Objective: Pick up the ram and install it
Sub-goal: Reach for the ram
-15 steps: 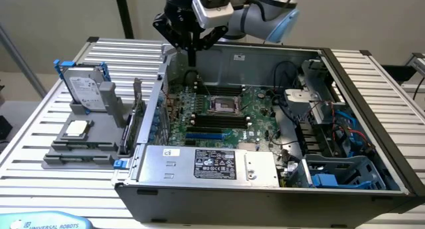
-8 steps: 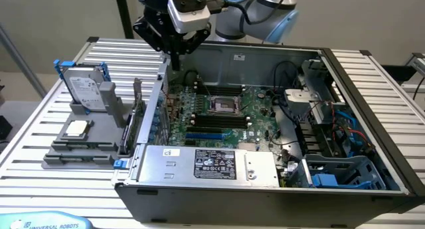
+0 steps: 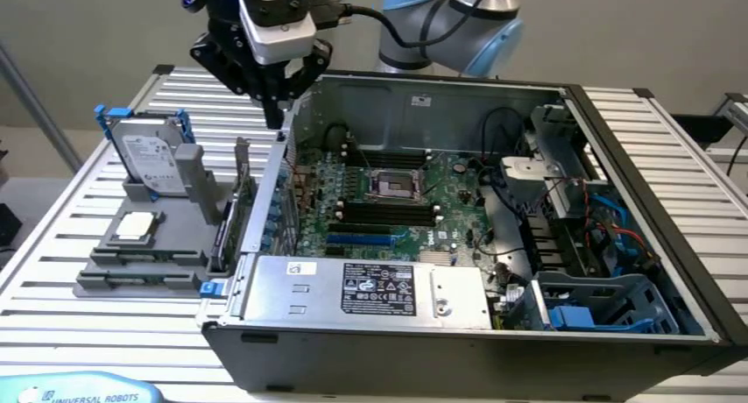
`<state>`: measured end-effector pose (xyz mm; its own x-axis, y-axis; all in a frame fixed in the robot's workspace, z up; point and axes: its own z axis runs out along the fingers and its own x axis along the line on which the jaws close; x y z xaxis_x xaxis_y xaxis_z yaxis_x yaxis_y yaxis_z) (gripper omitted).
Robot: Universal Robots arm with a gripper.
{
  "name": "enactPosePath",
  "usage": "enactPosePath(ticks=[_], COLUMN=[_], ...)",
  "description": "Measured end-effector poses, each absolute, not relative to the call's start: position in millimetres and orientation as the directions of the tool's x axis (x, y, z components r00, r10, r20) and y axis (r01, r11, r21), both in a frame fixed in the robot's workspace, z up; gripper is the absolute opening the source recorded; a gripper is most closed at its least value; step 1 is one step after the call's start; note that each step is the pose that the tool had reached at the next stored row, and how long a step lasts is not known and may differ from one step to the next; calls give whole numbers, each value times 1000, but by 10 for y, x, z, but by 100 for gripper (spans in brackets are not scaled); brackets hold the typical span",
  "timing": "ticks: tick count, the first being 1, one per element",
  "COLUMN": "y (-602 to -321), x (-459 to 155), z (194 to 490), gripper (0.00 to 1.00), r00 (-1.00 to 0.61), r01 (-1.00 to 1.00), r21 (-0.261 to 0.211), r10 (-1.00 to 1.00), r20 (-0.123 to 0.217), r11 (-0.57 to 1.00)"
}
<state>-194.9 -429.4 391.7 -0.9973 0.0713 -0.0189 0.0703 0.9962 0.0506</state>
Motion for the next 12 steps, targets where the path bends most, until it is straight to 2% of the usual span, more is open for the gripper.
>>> enactPosePath(ticks=[12], y=[-4411], x=[-2494], z=[3886], gripper=[11], r00=[-997], r01=[70], r21=[50], r10=[71], r20=[-19], r11=[996])
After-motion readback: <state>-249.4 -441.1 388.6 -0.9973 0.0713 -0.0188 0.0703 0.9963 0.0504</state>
